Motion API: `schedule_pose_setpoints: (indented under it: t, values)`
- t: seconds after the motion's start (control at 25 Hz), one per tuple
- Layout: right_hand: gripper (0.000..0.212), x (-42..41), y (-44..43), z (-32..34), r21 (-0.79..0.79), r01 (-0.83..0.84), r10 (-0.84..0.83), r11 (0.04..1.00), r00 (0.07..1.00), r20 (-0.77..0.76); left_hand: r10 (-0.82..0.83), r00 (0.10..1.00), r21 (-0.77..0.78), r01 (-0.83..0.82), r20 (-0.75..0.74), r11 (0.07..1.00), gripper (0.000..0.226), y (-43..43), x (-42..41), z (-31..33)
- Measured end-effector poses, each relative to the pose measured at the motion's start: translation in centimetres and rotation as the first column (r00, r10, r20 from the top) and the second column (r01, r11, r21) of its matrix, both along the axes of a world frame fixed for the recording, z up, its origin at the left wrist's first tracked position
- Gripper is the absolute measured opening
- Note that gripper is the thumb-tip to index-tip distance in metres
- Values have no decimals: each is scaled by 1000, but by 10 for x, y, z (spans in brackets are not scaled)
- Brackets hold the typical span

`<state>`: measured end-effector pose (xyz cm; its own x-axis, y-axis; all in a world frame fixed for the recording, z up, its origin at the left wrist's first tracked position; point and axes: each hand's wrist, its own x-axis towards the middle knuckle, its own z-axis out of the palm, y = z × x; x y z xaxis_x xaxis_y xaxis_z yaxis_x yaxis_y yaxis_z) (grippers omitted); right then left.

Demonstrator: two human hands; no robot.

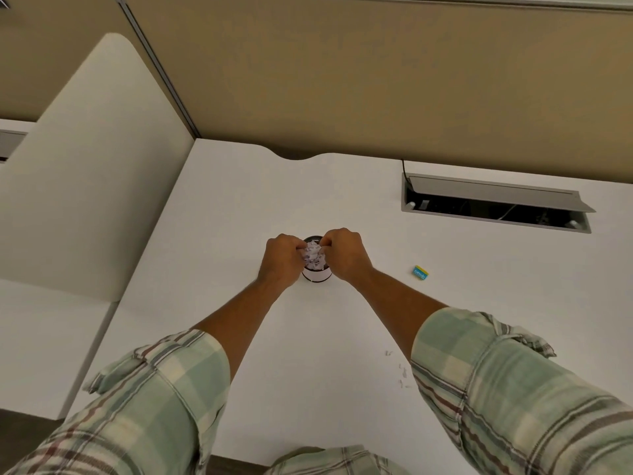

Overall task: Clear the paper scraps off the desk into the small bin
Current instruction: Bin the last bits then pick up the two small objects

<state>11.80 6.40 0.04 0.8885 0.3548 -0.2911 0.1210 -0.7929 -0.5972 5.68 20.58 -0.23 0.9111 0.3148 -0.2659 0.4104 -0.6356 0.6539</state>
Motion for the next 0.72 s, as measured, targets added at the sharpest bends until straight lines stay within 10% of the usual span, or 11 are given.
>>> schedule_pose_setpoints:
  t: [0.4, 0.72]
  values:
    - [14, -7, -44, 4, 302, 240, -224, 923, 971, -85, 113, 969, -4, -115, 218, 993, 7, -23, -16, 14]
    - [9, -46, -158, -28, 143, 329, -313, 934, 942, -124, -110, 974, 10, 110, 197, 994, 8, -86, -54, -19]
